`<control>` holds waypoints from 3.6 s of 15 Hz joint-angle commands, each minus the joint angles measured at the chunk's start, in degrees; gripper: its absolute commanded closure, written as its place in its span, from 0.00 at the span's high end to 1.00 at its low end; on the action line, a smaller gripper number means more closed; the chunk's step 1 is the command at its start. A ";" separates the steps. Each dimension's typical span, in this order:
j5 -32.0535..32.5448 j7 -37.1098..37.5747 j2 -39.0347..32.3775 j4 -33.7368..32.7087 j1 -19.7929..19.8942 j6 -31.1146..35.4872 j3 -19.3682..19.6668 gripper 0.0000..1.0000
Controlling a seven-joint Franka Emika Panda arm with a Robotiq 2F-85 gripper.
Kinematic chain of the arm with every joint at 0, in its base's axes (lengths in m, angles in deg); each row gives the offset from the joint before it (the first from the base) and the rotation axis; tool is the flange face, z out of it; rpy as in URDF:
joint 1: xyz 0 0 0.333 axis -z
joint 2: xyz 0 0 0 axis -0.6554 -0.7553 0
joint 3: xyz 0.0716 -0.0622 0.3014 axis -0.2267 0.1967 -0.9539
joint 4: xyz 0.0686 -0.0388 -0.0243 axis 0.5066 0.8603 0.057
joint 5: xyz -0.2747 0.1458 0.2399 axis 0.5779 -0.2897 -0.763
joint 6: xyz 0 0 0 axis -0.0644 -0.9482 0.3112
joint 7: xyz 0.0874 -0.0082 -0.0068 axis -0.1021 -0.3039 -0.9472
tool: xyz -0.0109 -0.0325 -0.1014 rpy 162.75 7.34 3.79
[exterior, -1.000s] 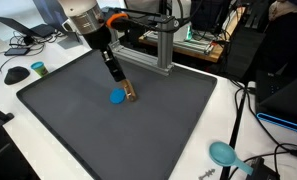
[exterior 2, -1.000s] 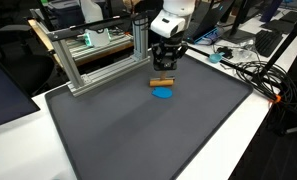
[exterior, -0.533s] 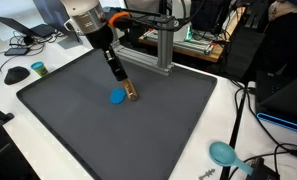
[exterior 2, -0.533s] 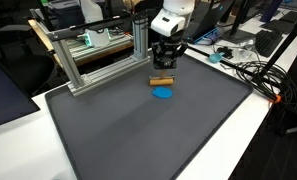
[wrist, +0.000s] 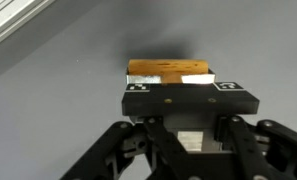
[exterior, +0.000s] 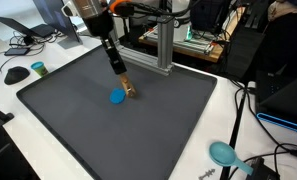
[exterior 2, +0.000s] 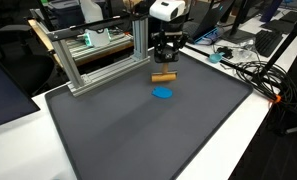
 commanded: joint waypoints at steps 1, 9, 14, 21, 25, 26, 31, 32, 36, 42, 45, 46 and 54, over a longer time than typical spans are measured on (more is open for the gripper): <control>2.25 -0.12 2.58 2.53 -0.09 5.91 0.58 0.22; 4.36 0.55 -0.21 1.80 0.47 10.97 2.59 0.22; 5.13 0.85 -1.49 1.43 0.24 12.50 3.01 0.22; 5.27 1.88 -2.61 0.98 -0.41 13.25 3.06 0.22; 6.03 2.52 -3.01 0.55 -0.89 12.43 3.04 0.22; 5.96 2.27 -3.16 0.41 -0.88 11.96 2.87 0.22; 4.51 0.80 -3.86 -0.10 -0.36 9.78 1.89 0.22; 4.14 0.50 -4.00 -0.18 -0.19 9.46 1.70 0.22; 3.12 -0.22 -4.32 -0.40 0.21 8.48 1.18 0.22; 2.43 -0.74 -4.77 -0.97 0.36 7.22 0.87 0.22; 2.11 -1.05 -5.06 -1.34 0.51 6.72 0.70 0.22; 2.01 -1.15 -5.09 -1.41 0.55 6.56 0.67 0.22; 0.65 -1.99 -5.44 -1.89 0.86 5.01 0.25 0.22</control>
